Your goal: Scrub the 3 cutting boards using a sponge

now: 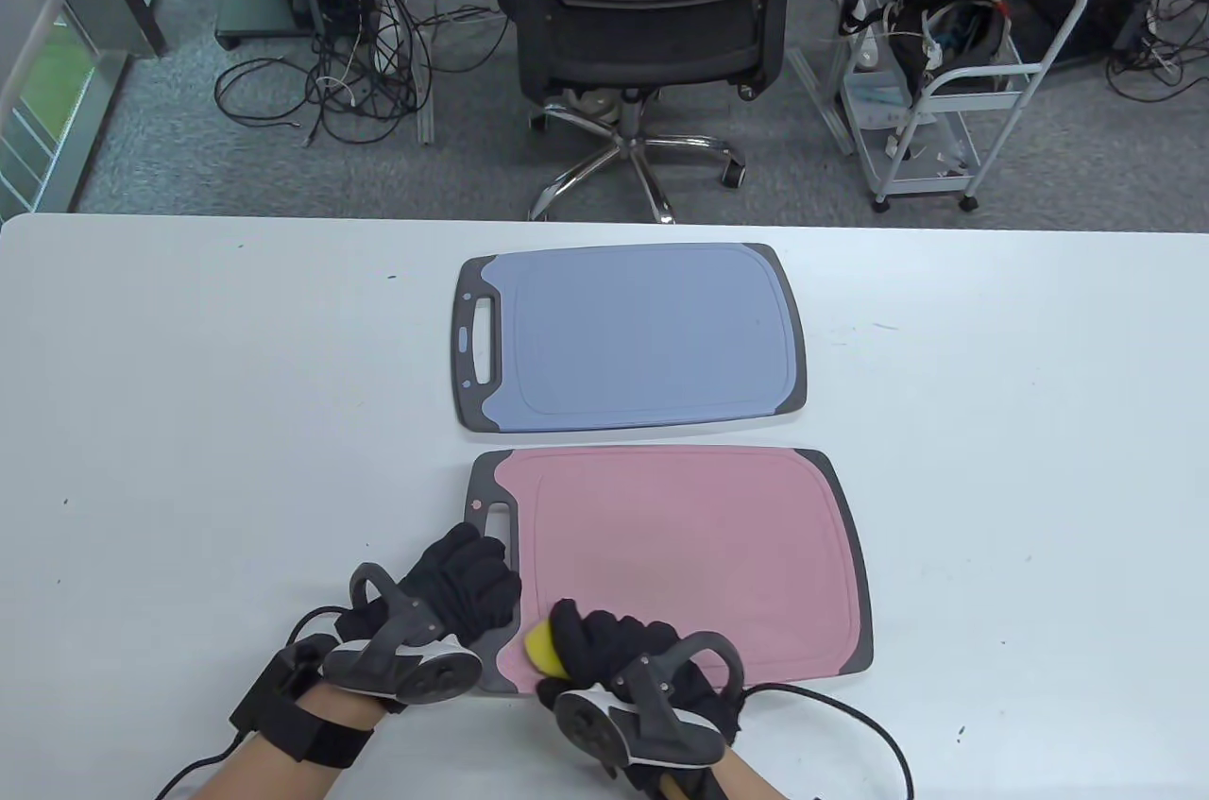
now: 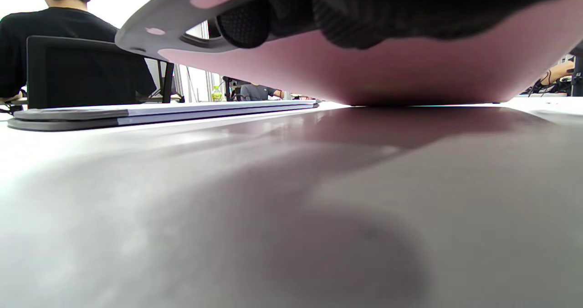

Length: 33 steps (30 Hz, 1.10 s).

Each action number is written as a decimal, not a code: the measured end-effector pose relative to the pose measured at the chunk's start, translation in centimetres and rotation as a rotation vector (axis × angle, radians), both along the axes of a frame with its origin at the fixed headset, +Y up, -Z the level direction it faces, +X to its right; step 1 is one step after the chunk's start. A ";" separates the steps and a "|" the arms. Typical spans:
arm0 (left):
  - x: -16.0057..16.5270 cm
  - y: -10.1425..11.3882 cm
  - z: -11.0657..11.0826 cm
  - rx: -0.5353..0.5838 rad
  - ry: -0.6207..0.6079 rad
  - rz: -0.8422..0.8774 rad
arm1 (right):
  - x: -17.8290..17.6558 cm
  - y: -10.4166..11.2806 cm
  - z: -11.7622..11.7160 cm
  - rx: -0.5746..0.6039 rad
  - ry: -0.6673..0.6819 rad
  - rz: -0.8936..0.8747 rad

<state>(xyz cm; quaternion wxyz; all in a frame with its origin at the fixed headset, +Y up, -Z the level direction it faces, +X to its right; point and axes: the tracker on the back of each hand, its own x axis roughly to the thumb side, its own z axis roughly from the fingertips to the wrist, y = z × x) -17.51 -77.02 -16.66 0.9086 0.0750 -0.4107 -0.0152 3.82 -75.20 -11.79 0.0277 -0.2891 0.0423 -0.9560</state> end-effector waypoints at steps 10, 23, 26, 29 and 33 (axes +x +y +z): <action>-0.1 -0.1 -0.4 -0.022 0.023 -0.031 | 18.6 -2.6 -1.5 -0.109 -0.492 0.029; -0.1 1.0 2.0 0.463 -0.059 -0.040 | 26.6 -2.0 -1.7 -0.155 -0.779 -0.115; -1.7 3.3 2.1 0.511 -0.047 0.058 | 26.9 -1.8 -1.8 -0.155 -0.782 -0.155; -2.9 6.2 3.2 0.543 -0.016 0.133 | 27.2 -1.9 -1.6 -0.172 -0.790 -0.196; -3.3 9.2 2.6 0.627 -0.015 0.059 | 27.5 -1.8 -1.8 -0.175 -0.780 -0.233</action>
